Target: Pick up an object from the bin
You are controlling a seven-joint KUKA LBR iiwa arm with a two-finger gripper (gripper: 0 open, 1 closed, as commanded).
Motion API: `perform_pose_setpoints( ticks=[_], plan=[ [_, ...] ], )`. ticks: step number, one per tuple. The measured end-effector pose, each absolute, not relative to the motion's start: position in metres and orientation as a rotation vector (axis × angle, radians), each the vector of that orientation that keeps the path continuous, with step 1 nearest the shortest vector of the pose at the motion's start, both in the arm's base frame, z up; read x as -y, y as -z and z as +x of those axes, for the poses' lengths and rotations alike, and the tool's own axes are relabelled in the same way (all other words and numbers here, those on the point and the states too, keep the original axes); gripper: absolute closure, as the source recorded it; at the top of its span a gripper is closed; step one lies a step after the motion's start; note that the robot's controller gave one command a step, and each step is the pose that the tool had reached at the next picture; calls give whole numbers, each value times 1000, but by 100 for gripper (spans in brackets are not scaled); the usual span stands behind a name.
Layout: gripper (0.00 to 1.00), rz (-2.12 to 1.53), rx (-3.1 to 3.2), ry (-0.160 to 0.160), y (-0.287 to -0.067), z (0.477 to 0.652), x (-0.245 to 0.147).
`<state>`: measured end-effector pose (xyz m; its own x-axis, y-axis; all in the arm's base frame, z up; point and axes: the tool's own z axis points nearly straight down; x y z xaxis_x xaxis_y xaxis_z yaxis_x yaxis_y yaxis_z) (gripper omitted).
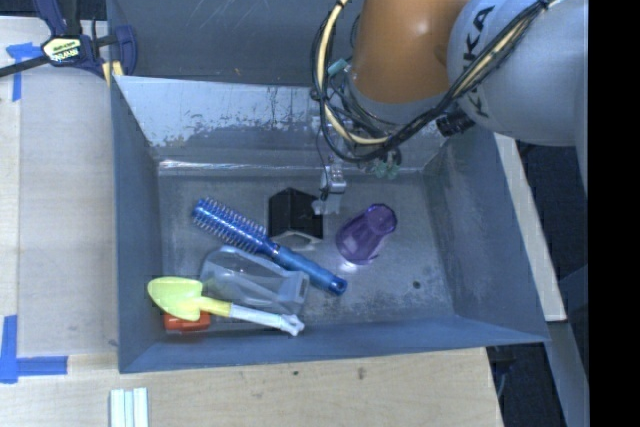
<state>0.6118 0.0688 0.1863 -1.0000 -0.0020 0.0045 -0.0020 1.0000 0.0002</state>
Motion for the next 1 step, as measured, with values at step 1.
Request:
perform_pose_setpoints(
  ticks=[1],
  plan=[
    [0, 2, 3145, 1, -191, 613, -69]
  ],
)
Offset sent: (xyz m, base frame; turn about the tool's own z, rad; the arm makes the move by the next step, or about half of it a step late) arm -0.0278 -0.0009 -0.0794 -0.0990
